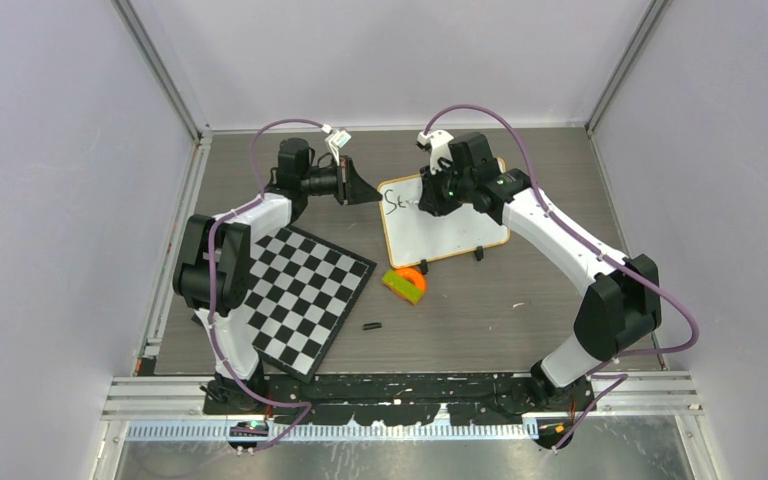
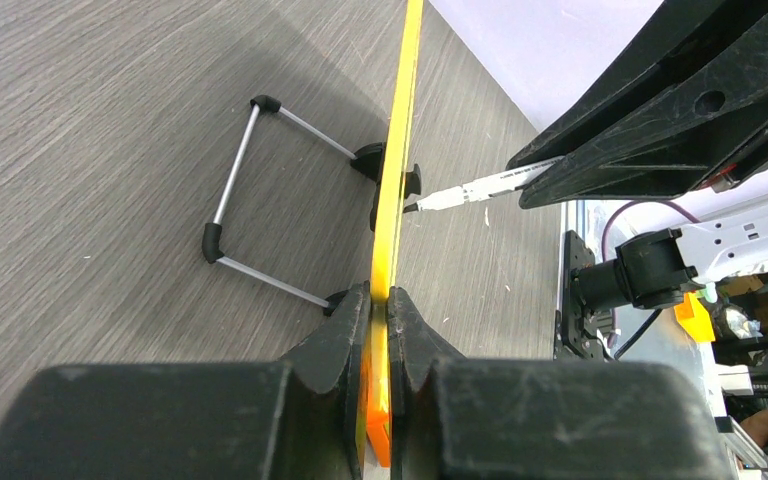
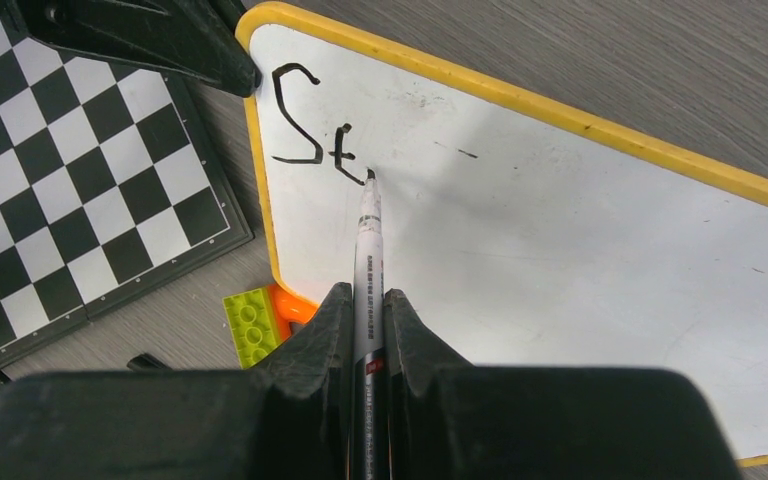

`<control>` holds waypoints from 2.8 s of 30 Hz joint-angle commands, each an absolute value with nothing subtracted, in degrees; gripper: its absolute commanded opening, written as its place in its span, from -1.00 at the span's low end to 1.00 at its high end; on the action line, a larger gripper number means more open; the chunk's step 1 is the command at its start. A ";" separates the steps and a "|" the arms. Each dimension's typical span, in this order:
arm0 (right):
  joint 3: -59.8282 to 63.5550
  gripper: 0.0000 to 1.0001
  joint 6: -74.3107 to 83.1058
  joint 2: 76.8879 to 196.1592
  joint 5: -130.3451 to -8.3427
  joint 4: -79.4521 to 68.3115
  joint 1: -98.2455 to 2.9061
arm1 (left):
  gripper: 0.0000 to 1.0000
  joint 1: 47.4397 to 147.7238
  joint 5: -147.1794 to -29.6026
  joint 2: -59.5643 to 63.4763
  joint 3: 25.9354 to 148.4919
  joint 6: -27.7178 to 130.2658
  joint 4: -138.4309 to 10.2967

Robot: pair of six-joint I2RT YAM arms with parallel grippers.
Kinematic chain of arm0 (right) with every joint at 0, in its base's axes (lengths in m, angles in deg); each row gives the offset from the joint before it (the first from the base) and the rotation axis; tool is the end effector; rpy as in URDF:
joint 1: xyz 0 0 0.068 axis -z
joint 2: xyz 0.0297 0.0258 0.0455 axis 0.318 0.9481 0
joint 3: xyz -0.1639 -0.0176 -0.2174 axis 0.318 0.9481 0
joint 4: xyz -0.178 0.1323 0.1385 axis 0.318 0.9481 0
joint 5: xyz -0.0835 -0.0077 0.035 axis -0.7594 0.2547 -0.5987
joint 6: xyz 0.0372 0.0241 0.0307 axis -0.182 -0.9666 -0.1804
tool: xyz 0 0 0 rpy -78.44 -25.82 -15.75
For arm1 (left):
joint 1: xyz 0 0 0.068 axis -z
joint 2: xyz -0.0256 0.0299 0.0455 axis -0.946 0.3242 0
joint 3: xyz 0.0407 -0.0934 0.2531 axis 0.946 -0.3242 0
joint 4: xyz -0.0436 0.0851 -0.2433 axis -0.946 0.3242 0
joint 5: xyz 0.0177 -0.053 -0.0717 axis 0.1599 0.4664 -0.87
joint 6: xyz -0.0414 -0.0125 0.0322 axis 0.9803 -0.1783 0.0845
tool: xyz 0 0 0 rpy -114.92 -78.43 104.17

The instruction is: Write a sentence on the whiteboard

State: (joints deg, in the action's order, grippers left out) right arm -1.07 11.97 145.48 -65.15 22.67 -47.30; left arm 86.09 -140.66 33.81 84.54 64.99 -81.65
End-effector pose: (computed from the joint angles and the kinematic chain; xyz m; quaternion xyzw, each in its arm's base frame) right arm 0.3079 0.1773 0.3172 -0.2718 0.8618 0.1919 0.3830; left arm 0.3936 -0.1376 0.2346 0.2321 0.7228 -0.5577 0.3356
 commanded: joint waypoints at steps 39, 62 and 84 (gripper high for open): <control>-6.03 -1.00 12.19 148.47 -66.09 22.31 -47.03 | -1.00 86.51 -141.96 32.90 85.03 64.74 -83.07; -2.59 -0.99 14.00 144.24 -68.19 24.24 -45.92 | -1.00 86.46 -141.75 32.55 85.00 64.63 -82.71; -6.17 -1.00 13.76 146.10 -67.10 23.15 -45.77 | -1.00 86.47 -141.94 32.50 85.06 64.39 -82.53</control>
State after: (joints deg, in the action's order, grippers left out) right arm -2.99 13.34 145.79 -67.29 25.56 -46.05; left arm 86.11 -140.44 33.81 84.54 64.97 -81.54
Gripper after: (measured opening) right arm 0.171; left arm 0.088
